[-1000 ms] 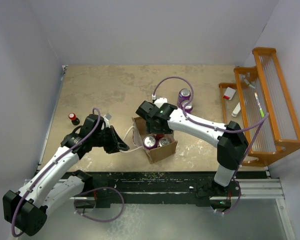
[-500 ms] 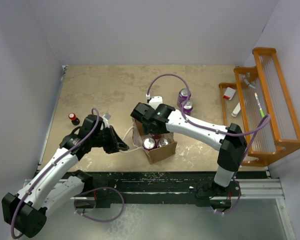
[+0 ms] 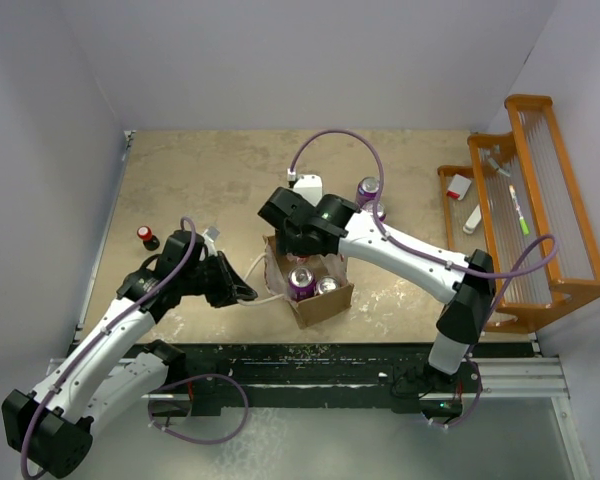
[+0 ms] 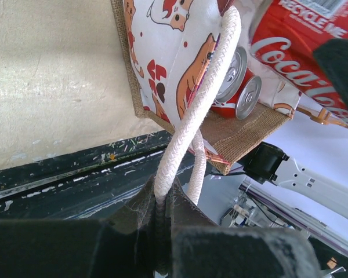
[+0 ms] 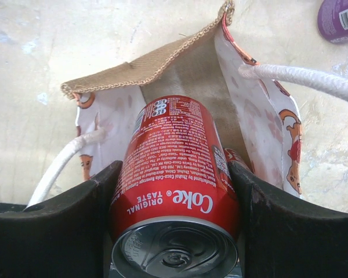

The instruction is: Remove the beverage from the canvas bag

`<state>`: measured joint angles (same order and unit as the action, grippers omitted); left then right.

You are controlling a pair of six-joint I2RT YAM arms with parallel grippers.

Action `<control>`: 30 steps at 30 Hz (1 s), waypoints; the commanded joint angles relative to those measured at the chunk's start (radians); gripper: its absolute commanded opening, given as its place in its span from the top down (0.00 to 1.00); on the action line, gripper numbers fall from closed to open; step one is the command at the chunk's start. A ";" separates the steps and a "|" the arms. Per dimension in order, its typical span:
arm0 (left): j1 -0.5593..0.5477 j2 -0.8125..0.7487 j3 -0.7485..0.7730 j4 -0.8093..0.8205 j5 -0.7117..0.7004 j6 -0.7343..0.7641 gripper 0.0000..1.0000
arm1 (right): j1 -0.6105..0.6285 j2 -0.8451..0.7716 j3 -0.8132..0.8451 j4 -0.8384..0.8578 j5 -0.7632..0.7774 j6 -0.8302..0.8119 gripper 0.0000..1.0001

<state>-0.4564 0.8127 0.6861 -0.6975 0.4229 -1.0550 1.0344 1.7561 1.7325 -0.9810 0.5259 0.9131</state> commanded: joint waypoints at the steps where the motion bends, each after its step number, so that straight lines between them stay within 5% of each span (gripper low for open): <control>1: 0.002 0.003 0.013 0.004 0.002 0.001 1.00 | 0.006 -0.105 0.086 0.036 0.017 -0.053 1.00; 14: 0.002 0.024 0.016 0.013 0.002 0.000 1.00 | -0.002 -0.269 0.079 0.196 0.110 -0.232 1.00; 23: 0.002 0.042 0.024 0.024 -0.002 -0.003 1.00 | -0.024 -0.391 0.032 0.372 0.376 -0.467 1.00; 30: 0.002 0.059 0.029 0.035 -0.010 -0.009 1.00 | -0.170 -0.440 -0.038 0.381 0.427 -0.499 1.00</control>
<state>-0.4564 0.8627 0.6861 -0.6960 0.4217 -1.0554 0.9577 1.3613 1.7199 -0.6926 0.8516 0.4511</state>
